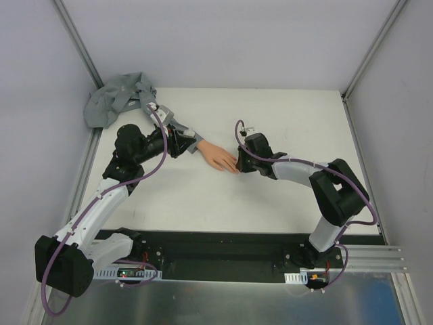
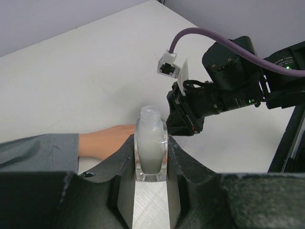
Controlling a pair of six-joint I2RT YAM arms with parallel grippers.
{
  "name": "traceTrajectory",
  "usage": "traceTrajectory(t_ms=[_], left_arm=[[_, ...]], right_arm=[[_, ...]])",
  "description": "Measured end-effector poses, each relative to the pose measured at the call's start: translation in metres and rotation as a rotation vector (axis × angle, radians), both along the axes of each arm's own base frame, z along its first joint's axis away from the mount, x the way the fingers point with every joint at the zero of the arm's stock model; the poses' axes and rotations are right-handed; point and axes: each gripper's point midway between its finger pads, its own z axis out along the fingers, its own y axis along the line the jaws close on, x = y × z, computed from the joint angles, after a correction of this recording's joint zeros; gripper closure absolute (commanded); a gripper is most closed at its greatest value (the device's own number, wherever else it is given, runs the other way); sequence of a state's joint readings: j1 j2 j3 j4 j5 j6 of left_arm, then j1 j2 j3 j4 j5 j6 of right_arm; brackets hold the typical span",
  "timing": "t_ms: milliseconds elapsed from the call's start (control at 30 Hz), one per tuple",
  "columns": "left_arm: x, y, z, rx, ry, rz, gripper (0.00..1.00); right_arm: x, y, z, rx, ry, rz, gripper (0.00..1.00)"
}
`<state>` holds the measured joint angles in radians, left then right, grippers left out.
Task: Paint the nails
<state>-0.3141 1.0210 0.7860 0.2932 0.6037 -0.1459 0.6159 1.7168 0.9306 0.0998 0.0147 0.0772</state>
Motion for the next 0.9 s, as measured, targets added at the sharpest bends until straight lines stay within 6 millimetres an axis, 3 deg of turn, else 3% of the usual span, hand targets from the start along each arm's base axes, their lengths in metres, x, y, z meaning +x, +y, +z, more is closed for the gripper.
traceTrajectory(t_ms=[567, 767, 900], left_arm=[[-0.002, -0.002, 0.000, -0.001, 0.000, -0.016, 1.00], [-0.002, -0.002, 0.000, -0.001, 0.000, -0.017, 1.00], [-0.004, -0.003, 0.000, -0.002, 0.001, -0.028, 1.00]], right_arm=[[0.016, 0.011, 0.017, 0.023, -0.041, 0.004, 1.00], [0.011, 0.005, 0.018, 0.006, -0.035, -0.001, 1.00], [-0.001, -0.008, 0.037, -0.004, -0.049, -0.010, 1.00]])
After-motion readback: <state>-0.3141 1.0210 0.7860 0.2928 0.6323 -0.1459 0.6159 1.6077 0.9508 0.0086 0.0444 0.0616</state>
